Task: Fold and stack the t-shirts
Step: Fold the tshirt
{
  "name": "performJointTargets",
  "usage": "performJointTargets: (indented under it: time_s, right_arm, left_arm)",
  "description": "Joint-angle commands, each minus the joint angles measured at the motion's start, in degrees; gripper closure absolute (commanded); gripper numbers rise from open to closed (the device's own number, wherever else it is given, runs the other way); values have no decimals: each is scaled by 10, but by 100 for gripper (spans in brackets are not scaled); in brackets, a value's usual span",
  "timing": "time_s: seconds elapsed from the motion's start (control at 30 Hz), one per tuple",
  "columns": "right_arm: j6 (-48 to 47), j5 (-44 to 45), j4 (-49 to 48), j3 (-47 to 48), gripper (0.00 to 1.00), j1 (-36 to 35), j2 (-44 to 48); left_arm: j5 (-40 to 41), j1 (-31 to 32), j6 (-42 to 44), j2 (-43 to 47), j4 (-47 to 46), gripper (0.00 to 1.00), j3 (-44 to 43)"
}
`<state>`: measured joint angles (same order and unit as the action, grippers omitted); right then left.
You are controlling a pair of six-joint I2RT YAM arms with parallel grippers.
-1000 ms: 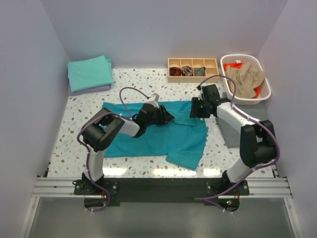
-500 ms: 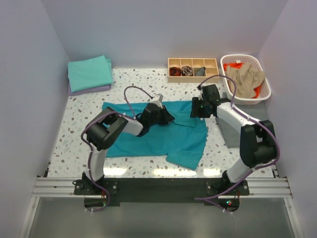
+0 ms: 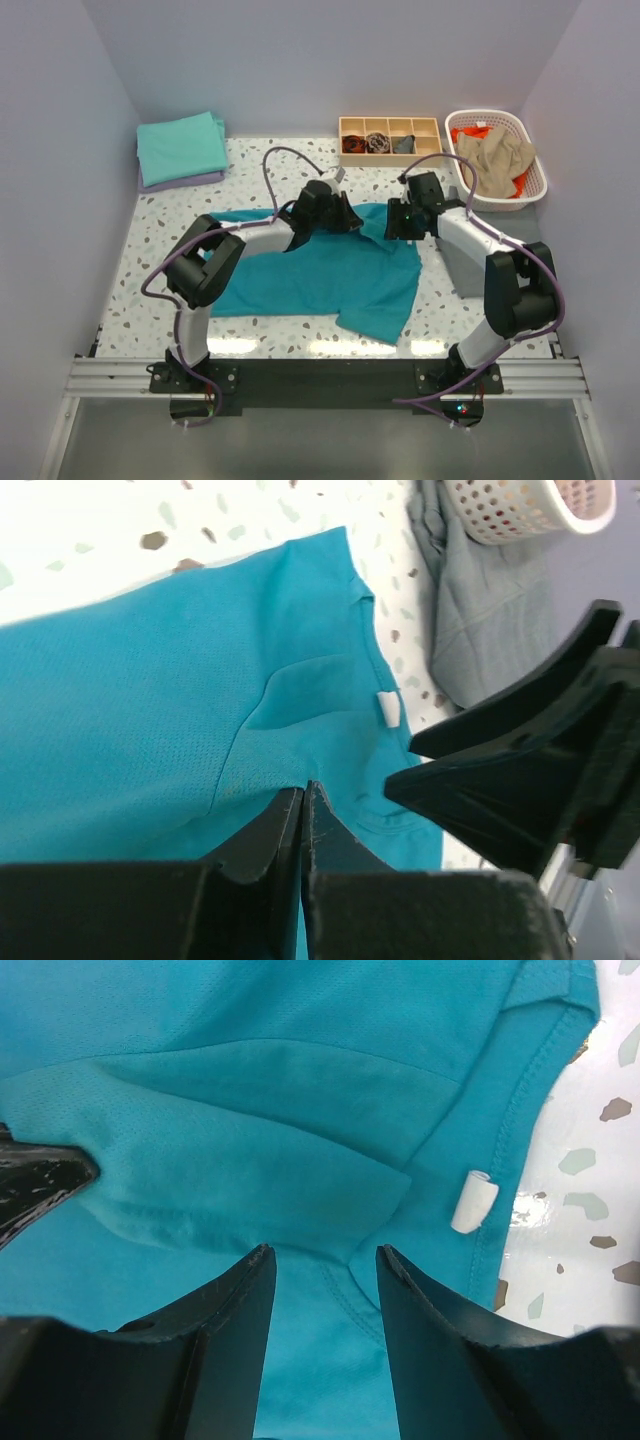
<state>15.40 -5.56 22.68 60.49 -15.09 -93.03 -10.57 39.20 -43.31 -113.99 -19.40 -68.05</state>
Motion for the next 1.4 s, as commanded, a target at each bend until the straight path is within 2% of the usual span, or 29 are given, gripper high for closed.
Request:
performJointTargets:
  time_s: [0.0,0.03,0.1,0.13,0.17,0.27,0.3,0.5,0.63,0.8,0.97,1.07,1.17,1.37]
  right_arm:
    - [3,-2,-13,-5,51,-3,28]
    - [3,-1,-13,-5,51,-3,30]
    - [3,5,-12,-7,51,-3,36]
    - [2,6,-11,-7,51,-3,39]
    - [2,9,-10,-6,51,-3,39]
    - [-3,19,2,-5,51,-4,52]
    - [-4,22,3,-6,51,-3,56]
    - [-5,23,8,5,51,-4,54]
    - [3,22,-5,7,51,-4,44]
    - [8,17,-11,30,51,-3,15]
    - [8,4,1,49,51,-5,-2]
    - [7,-5,2,46,51,-6,0]
    - [6,-6,-1,35,51,-7,5]
    - [5,-15,-7,23,51,-6,3]
  left_arm:
    - [-77,4,21,-24,122,92,-80]
    - [-96,4,19,-28,127,82,-84]
    - [-103,3,20,-32,137,77,-86]
    - [-90,3,23,-29,139,60,-82]
    - [-84,4,27,-22,141,51,-76]
    - [-52,3,38,-3,165,24,-68]
    - [-46,2,43,2,177,20,-67]
    - [15,3,82,45,243,18,-60]
    - [97,-6,114,83,300,16,-48]
    - [105,-37,131,126,304,14,-16]
    - [166,-48,146,139,353,14,-10]
    - [195,-66,135,172,366,13,33]
    - [224,-102,123,219,357,6,99]
    - [240,-177,125,279,340,7,169]
